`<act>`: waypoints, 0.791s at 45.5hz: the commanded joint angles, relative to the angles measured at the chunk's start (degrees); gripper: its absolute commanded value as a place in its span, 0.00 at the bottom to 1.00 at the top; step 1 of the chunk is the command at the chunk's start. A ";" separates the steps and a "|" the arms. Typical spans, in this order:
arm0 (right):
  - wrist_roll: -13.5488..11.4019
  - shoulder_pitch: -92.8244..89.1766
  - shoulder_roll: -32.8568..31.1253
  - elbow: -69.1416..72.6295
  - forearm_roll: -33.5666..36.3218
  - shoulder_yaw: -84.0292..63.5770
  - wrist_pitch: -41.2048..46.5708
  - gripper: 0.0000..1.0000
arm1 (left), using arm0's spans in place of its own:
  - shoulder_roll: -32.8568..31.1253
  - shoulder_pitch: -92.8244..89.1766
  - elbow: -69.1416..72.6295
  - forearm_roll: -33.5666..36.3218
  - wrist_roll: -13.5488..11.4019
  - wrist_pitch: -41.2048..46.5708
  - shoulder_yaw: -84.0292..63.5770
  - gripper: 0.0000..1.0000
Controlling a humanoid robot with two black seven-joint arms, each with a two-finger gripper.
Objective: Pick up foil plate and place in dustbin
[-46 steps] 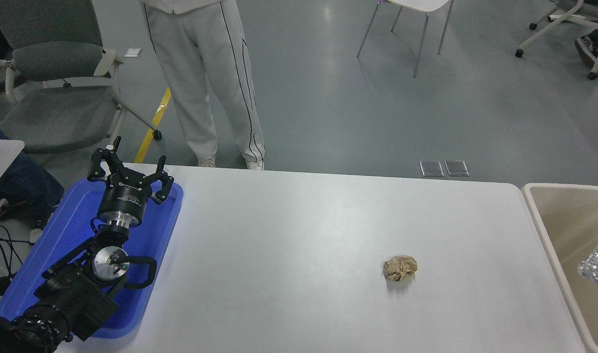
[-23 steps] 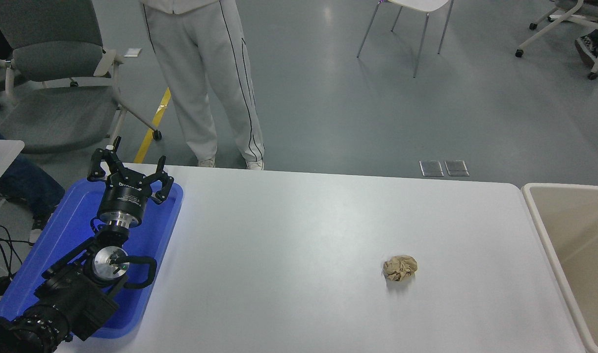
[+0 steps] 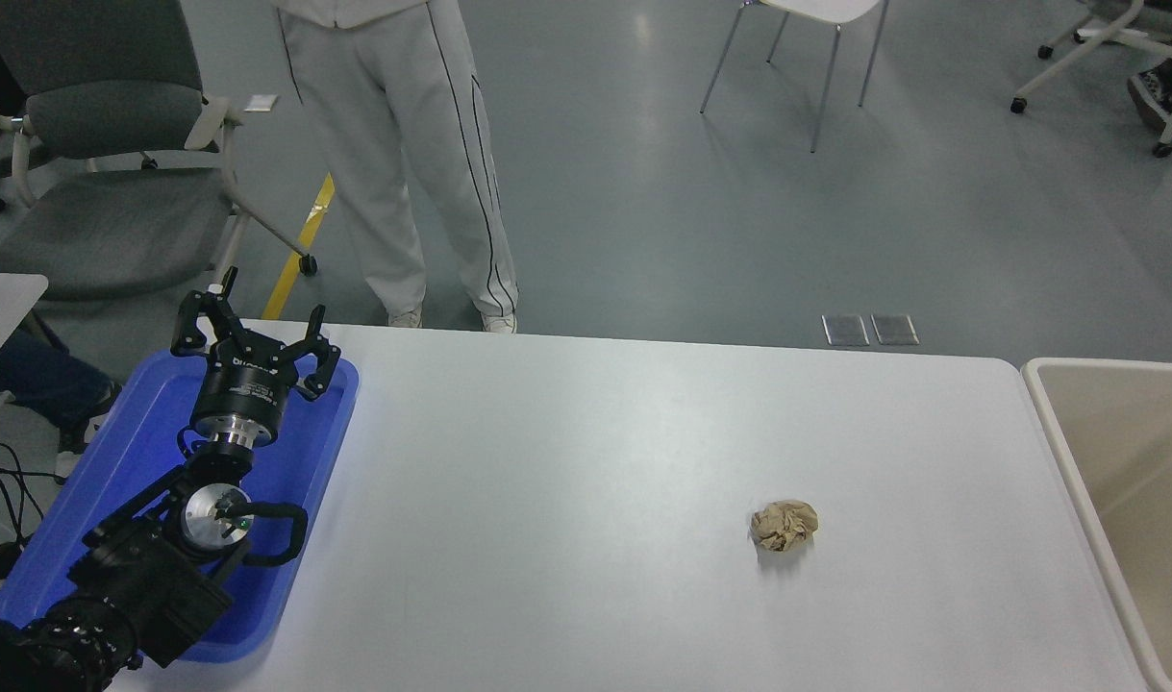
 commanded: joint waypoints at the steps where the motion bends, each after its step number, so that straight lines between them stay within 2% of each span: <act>1: 0.09 6.01 -6.35 11.94 -0.02 -1.78 0.65 0.99 | -0.04 0.00 0.00 0.01 0.00 0.02 -0.07 1.00; 4: 0.09 9.87 -8.38 17.91 -0.19 -5.99 2.06 1.00 | -0.04 0.00 -0.08 0.01 0.00 0.02 -0.07 1.00; 13: 0.09 21.55 -8.64 26.18 -0.19 -21.28 5.57 1.00 | -0.04 0.00 -0.09 0.01 0.00 -0.07 -0.07 1.00; 21: 0.09 33.68 -9.08 33.39 -0.10 -31.05 12.77 1.00 | -0.04 -0.09 -0.09 0.01 0.00 -0.07 0.02 1.00; 36: 0.09 54.61 -6.63 37.17 -0.02 -43.45 40.27 1.00 | 0.05 0.00 -0.09 0.01 0.00 -0.07 0.02 1.00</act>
